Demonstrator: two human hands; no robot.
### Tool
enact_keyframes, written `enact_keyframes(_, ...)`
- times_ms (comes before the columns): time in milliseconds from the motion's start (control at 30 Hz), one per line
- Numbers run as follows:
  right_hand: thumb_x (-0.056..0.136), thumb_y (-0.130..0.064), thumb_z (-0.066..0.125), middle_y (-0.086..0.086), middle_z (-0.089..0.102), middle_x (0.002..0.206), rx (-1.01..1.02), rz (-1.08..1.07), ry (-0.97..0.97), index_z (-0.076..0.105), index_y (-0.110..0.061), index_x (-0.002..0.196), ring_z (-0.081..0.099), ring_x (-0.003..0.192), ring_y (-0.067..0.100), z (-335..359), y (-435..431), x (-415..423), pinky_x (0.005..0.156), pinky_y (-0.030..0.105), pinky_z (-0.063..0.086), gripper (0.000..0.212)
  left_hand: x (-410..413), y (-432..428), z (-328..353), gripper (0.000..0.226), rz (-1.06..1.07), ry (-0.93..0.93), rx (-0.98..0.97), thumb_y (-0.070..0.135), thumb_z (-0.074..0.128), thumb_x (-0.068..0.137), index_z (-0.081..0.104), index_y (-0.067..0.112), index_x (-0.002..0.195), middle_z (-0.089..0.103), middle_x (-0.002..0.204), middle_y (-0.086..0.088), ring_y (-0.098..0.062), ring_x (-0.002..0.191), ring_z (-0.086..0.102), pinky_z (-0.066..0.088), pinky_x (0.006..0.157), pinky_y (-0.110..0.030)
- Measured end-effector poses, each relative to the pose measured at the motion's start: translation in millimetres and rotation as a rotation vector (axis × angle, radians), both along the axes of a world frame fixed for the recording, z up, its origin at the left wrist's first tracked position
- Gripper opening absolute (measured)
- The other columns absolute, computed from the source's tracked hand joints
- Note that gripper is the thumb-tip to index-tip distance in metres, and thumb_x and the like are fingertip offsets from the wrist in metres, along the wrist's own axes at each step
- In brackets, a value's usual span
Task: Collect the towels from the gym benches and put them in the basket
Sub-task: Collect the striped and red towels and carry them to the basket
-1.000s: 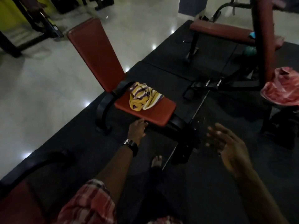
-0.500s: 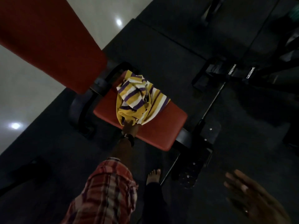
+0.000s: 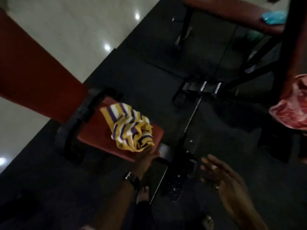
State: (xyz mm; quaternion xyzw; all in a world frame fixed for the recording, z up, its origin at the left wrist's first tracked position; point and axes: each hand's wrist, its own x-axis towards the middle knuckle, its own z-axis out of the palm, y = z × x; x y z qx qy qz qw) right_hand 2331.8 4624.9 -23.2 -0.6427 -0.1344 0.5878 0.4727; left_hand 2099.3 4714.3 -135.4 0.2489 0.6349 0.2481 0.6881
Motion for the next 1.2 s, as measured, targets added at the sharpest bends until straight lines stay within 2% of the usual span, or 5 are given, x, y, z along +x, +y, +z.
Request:
enact_keyframes(333,0.075,0.008,0.073,-0.019,0.057,0.124,0.321,0.464,-0.393,0.047,-0.026,0.132,0.056,0.109,-0.015,43.4,-31.1,186.6,0.080,0.004,0.044,0.070,232.3,-111.5,210.9,0.048,-0.240,-0.362,0.388,0.032,0.069,0.077,0.070,0.017,0.123,0.064,0.135,0.001,-0.016,0.124,0.059,0.048,0.103,-0.034)
enact_keyframes(533,0.082,-0.010,0.071,-0.008,0.063,0.121,0.324,0.277,-0.534,0.054,-0.021,0.132,0.059,0.117,0.011,62.2,-59.1,292.8,0.084,0.013,0.046,0.054,353.3,-120.9,266.1,0.049,-0.369,-0.516,0.491,0.025,0.059,0.084,0.062,0.005,0.128,0.060,0.139,-0.007,-0.024,0.127,0.057,0.045,0.104,-0.044)
enact_keyframes(800,0.085,-0.006,0.055,0.010,0.070,0.112,0.390,-0.023,-0.537,0.067,-0.004,0.116,0.064,0.106,0.018,100.6,-28.6,392.7,0.094,0.032,0.051,0.033,470.5,-76.9,224.8,0.090,-0.634,-0.003,0.749,0.021,0.081,0.077,0.025,0.044,0.143,0.023,0.160,0.012,0.000,0.143,0.031,0.039,0.107,-0.015)
enact_keyframes(933,0.088,-0.003,0.063,0.008,0.069,0.119,0.335,-0.095,-0.497,0.064,-0.006,0.122,0.063,0.113,0.018,102.5,10.3,435.8,0.100,0.035,0.048,0.035,526.7,-53.9,176.7,0.127,-0.844,0.117,0.676,0.037,0.086,0.056,0.008,0.028,0.156,0.030,0.157,0.008,-0.007,0.142,0.034,0.034,0.114,-0.028)
enact_keyframes(1200,0.092,-0.040,0.058,0.005,0.073,0.080,0.009,-0.074,-0.382,0.071,-0.014,0.085,0.069,0.074,0.022,67.9,114.0,566.7,0.062,0.036,0.054,0.030,618.9,69.3,130.0,0.058,-0.615,0.164,0.492,0.010,0.075,0.077,0.055,0.029,0.128,0.065,0.115,0.011,0.003,0.099,0.061,0.042,0.073,0.001)
